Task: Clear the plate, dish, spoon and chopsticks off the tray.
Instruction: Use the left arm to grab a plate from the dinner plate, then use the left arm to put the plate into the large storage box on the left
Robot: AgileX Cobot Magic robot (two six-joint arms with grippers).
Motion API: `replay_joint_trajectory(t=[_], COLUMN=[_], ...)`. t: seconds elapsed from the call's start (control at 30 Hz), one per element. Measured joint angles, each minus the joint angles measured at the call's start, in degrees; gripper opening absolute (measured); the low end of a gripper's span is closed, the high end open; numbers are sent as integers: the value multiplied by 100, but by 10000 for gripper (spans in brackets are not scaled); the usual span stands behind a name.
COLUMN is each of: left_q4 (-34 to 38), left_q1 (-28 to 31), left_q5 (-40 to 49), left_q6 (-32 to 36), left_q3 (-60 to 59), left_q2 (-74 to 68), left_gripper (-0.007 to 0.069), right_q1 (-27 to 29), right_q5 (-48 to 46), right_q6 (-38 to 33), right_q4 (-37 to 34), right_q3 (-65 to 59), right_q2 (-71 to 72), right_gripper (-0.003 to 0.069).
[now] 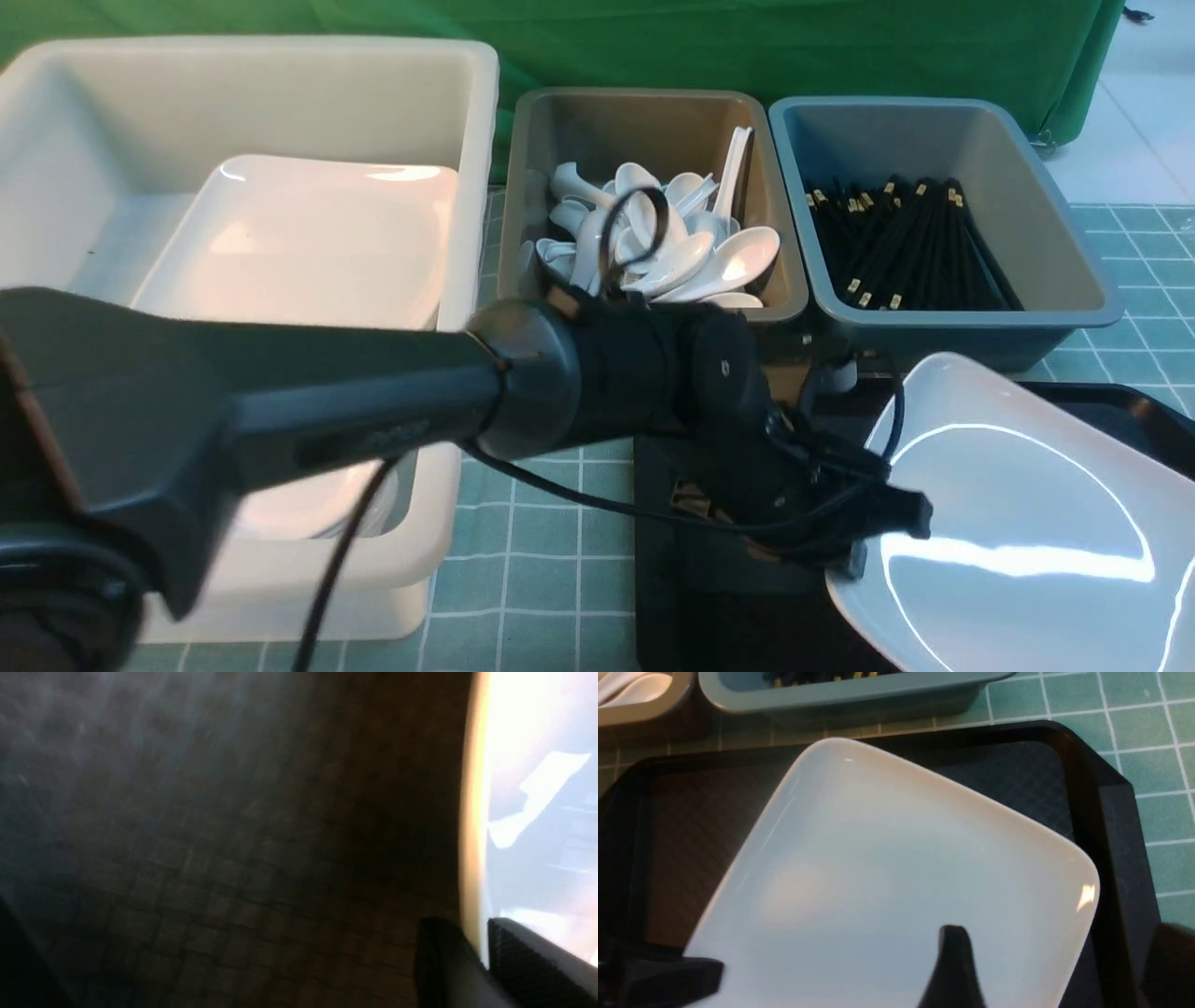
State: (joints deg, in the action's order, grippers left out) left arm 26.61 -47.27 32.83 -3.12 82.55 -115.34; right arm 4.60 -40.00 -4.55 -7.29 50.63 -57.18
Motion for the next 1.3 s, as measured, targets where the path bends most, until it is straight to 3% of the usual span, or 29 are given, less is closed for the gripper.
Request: replay_joint_trajectory(t=[1.3], left_q4=[-1008], left_q1=[659], left_q5=[1480], left_q6=[119], left_q3=[519], left_q2=[1116], left_gripper=[22], right_q1=[0], right_q5=[23], right_q6=[0], right_q4=[3], right_q3=[0], right_q2=[0], right_gripper=[534])
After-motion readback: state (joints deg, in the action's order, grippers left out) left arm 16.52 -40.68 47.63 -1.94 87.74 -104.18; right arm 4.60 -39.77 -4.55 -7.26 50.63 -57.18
